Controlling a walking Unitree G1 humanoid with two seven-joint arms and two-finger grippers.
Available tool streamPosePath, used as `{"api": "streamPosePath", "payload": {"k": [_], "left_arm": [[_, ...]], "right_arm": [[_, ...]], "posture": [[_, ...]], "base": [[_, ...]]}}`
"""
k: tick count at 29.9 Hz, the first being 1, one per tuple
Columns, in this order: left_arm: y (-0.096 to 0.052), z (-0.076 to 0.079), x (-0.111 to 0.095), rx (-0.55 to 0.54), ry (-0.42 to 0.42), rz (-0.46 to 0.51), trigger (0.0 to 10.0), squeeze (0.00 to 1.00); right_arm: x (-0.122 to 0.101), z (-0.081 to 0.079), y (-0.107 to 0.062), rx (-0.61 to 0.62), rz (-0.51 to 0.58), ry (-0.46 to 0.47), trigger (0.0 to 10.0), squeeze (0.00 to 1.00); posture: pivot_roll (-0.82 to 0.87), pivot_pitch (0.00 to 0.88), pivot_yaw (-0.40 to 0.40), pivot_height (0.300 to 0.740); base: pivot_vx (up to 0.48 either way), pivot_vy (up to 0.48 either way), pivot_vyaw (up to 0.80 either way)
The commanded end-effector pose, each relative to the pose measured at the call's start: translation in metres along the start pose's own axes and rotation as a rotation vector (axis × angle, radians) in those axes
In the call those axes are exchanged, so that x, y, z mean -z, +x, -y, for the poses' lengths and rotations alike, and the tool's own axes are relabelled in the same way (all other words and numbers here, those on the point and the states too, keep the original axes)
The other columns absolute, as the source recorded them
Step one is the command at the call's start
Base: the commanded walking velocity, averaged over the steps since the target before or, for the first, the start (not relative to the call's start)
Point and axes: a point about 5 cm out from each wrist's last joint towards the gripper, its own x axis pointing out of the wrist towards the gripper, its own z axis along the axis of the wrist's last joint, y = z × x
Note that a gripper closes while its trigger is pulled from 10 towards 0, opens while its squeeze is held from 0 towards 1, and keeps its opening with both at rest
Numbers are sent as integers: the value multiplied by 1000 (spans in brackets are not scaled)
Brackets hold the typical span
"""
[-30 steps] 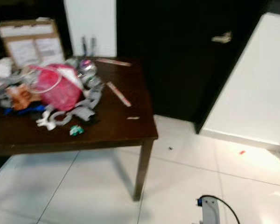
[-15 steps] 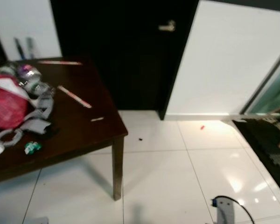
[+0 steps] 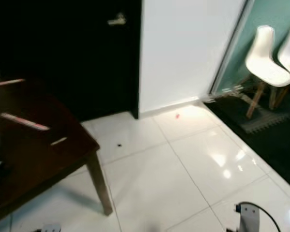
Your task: Picking trash to rubbish bin
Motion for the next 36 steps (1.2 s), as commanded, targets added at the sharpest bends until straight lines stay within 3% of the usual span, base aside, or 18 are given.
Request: {"api": "streamPosePath", "payload": {"k": [1, 7, 14, 36], "left_arm": [[2, 10, -1, 31, 11, -1, 10000, 0], [4, 20, -2, 50, -27, 2, 10000, 0], [6, 32, -5, 89, -11, 4, 10000, 0], [5, 34, 4, 112, 50, -40, 10000, 0]], "right_arm": [[2, 2, 0, 10, -12, 17, 10000, 0], [4, -5, 0, -11, -26, -29, 10000, 0], [-5, -16, 0, -41, -2, -68, 10000, 0], [29, -13, -3, -30, -79, -55, 10000, 0]], "posture": [[75, 74, -22, 740], [79, 45, -58, 740], [70, 58, -63, 740], [32, 93, -21, 740]], "base": [[0, 0, -781], [0, 0, -780], [0, 0, -779], [0, 0, -780]]}}
